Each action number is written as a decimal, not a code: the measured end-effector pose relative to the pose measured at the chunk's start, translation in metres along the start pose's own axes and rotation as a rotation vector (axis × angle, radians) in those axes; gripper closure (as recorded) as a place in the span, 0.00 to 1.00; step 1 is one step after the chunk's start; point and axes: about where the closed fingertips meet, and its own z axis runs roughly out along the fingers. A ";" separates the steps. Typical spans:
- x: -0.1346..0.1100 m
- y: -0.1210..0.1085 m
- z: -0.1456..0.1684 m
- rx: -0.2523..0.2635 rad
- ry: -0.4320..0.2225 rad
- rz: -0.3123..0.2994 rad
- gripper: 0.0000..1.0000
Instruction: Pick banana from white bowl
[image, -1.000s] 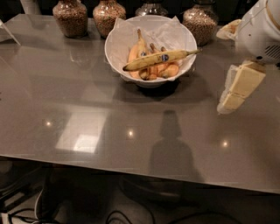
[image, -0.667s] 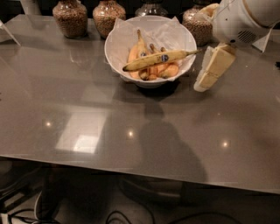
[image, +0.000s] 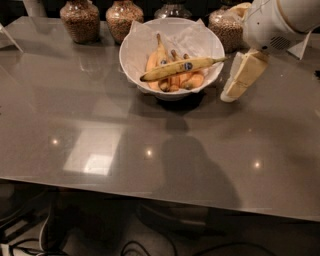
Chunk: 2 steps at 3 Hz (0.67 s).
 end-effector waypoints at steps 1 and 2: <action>0.000 -0.030 0.023 0.076 -0.061 0.004 0.10; -0.008 -0.053 0.056 0.098 -0.124 0.011 0.29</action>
Offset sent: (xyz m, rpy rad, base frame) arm 0.1182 0.0422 -0.0292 0.1984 -0.1281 0.0295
